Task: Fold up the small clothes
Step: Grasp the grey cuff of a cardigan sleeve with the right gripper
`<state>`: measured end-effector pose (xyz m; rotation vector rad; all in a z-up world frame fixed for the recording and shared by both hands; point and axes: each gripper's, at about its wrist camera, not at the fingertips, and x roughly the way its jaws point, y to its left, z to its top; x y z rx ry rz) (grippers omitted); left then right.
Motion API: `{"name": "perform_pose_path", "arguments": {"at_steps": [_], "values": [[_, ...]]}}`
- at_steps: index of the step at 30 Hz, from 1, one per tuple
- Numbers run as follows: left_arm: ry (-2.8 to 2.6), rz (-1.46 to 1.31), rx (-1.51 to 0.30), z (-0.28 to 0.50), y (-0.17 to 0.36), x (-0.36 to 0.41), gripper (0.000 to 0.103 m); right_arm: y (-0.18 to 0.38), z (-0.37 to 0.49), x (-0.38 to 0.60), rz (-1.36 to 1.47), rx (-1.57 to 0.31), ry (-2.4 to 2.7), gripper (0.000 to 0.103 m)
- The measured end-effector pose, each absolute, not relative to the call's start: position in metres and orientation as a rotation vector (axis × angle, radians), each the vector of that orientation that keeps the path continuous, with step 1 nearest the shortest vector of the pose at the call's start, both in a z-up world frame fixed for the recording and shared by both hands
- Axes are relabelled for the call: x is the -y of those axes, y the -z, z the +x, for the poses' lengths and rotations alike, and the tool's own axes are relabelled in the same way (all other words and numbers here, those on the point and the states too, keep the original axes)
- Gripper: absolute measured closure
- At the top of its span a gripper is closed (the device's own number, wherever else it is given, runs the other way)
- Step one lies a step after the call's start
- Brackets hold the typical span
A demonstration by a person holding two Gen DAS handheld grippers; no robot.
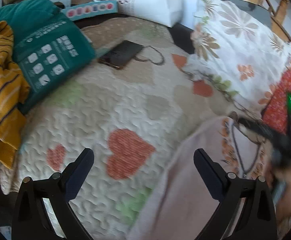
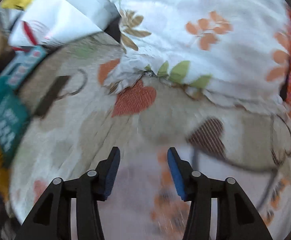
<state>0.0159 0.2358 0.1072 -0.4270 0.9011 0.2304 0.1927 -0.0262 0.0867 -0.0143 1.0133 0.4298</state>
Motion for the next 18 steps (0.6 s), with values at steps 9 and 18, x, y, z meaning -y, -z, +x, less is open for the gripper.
{"name": "perform_pose_path", "arguments": {"at_steps": [9, 18], "values": [[-0.027, -0.346, -0.947, 0.009, -0.091, -0.148, 0.003, -0.111, 0.023, 0.281, 0.100, -1.016, -0.128, 0.040], [0.017, -0.184, -0.995, 0.006, -0.069, -0.079, 0.003, -0.093, -0.104, 0.364, 0.189, -1.045, -0.047, 0.040]]}}
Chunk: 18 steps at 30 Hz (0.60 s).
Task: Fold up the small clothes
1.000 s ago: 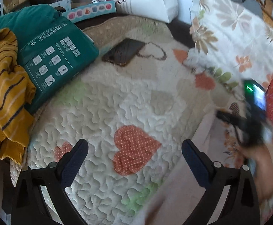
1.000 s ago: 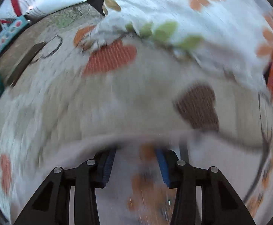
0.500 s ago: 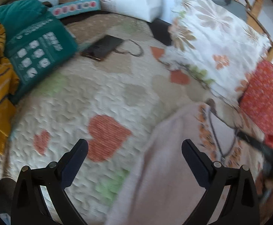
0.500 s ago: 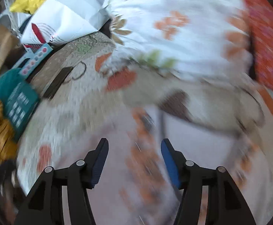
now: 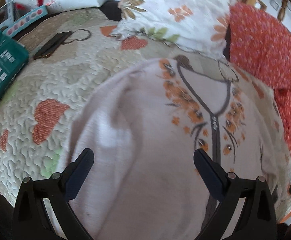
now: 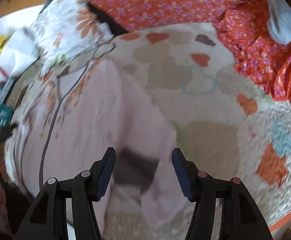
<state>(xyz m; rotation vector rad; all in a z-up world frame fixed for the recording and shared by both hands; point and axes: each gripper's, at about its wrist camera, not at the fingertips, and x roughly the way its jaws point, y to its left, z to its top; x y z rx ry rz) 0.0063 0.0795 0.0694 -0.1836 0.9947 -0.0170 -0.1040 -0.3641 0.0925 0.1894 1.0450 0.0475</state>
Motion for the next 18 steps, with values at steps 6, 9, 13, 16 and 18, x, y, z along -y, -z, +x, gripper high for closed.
{"name": "perform_pose_path", "arguments": {"at_steps": [6, 9, 13, 16, 18], "values": [[0.034, -0.126, -0.994, 0.000, -0.063, -0.061, 0.003, -0.070, -0.114, 0.344, 0.073, -1.029, 0.017, 0.041], [0.037, -0.118, -1.002, 0.001, -0.060, -0.062, 0.003, -0.051, -0.113, 0.327, -0.030, -1.075, -0.018, 0.048], [0.028, -0.167, -1.012, 0.003, -0.057, -0.071, 0.003, -0.030, -0.102, 0.316, -0.135, -1.093, 0.030, 0.070], [0.019, -0.216, -1.016, 0.005, -0.056, -0.079, 0.003, -0.030, -0.096, 0.330, -0.035, -1.095, 0.016, 0.094], [0.017, -0.245, -1.017, 0.005, -0.056, -0.085, 0.003, -0.048, -0.098, 0.350, 0.075, -1.053, 0.023, 0.095]]}}
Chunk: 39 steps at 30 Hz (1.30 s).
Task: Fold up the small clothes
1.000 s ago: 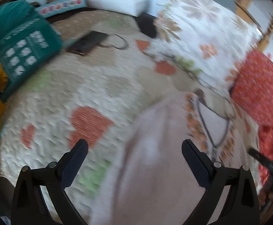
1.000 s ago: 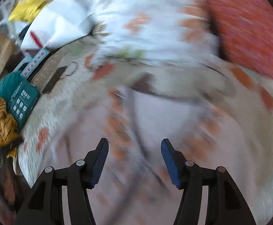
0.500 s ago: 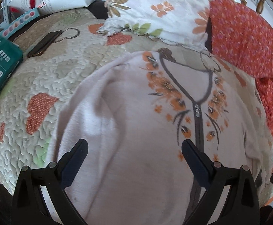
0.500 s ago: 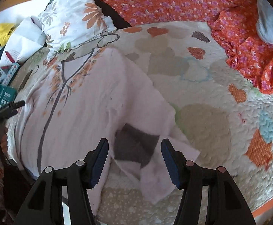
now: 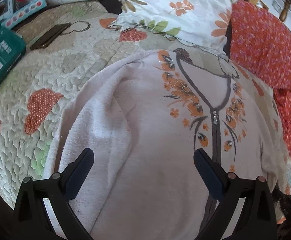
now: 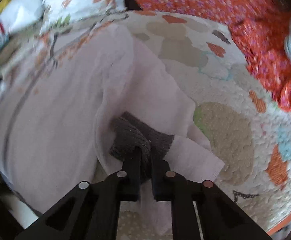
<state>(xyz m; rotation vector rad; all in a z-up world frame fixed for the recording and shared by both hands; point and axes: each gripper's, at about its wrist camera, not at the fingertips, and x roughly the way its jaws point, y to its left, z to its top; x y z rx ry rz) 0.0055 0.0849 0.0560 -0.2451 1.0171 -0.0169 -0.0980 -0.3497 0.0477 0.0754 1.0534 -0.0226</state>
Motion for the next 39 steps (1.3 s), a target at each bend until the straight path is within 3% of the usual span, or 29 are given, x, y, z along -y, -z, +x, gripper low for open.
{"name": "perform_pose_path", "arguments": {"at_steps": [10, 17, 27, 39], "values": [[-0.009, -0.351, -1.002, 0.007, -0.059, -0.105, 0.003, -0.148, -0.156, 0.521, 0.366, -0.721, 0.491, 0.096], [-0.022, -0.376, -0.979, 0.007, -0.066, -0.114, 0.003, -0.163, -0.163, 0.558, 0.511, -0.614, 0.547, 0.096], [-0.069, -0.451, -0.945, 0.005, -0.080, -0.147, 0.003, -0.158, -0.030, 0.380, 0.494, -0.697, 0.006, 0.096], [-0.194, -0.539, -0.882, -0.001, -0.098, -0.217, 0.003, -0.048, 0.083, 0.096, 0.429, -0.976, -0.491, 0.096]]}}
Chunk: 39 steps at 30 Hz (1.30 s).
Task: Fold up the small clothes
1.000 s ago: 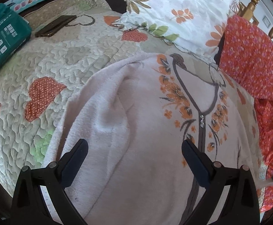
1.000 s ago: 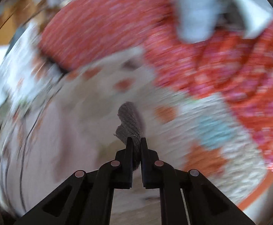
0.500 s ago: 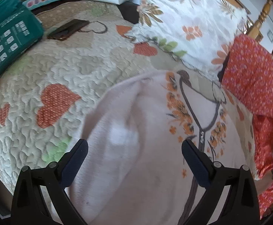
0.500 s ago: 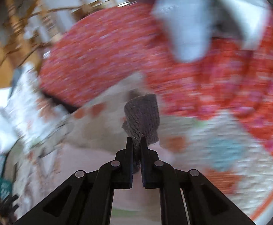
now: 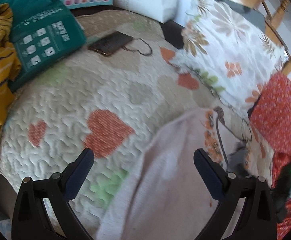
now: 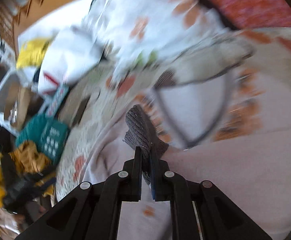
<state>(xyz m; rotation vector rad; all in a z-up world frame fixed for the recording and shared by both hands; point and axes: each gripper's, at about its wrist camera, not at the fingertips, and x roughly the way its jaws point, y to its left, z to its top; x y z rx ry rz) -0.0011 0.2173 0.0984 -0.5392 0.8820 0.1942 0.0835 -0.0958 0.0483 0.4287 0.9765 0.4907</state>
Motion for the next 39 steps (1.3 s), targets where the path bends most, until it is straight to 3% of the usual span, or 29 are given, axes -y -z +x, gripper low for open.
{"name": "perform_pose_path", "arguments": {"at_steps": [11, 14, 15, 24, 30, 33, 37, 39], "values": [[-0.185, -0.542, -0.915, 0.009, -0.094, -0.222, 0.003, -0.018, 0.101, -0.017, 0.223, -1.064, -0.616, 0.091], [-0.185, -0.542, -0.921, 0.011, -0.091, -0.222, 0.003, -0.020, 0.094, -0.027, 0.223, -1.079, -0.722, 0.073], [-0.185, -0.541, -0.923, 0.011, -0.090, -0.221, 0.003, -0.024, 0.091, -0.023, 0.239, -1.063, -0.737, 0.068], [0.006, -0.539, -0.981, 0.036, -0.065, -0.175, 0.007, -0.054, 0.074, 0.083, 0.244, -0.968, -0.542, 0.068], [0.125, -0.446, -1.055, 0.067, -0.036, -0.111, 0.011, -0.034, 0.073, 0.181, 0.193, -1.038, -0.276, 0.068], [0.060, -0.371, -1.095, 0.079, -0.023, -0.094, 0.010, -0.024, 0.077, 0.222, 0.204, -1.051, -0.196, 0.103], [-0.005, -0.312, -1.121, 0.088, -0.016, -0.085, 0.000, -0.022, 0.084, 0.268, 0.240, -1.037, -0.028, 0.103], [-0.026, -0.168, -1.165, 0.093, -0.010, -0.069, 0.000, -0.021, 0.086, 0.277, 0.283, -1.045, -0.053, 0.103]]}}
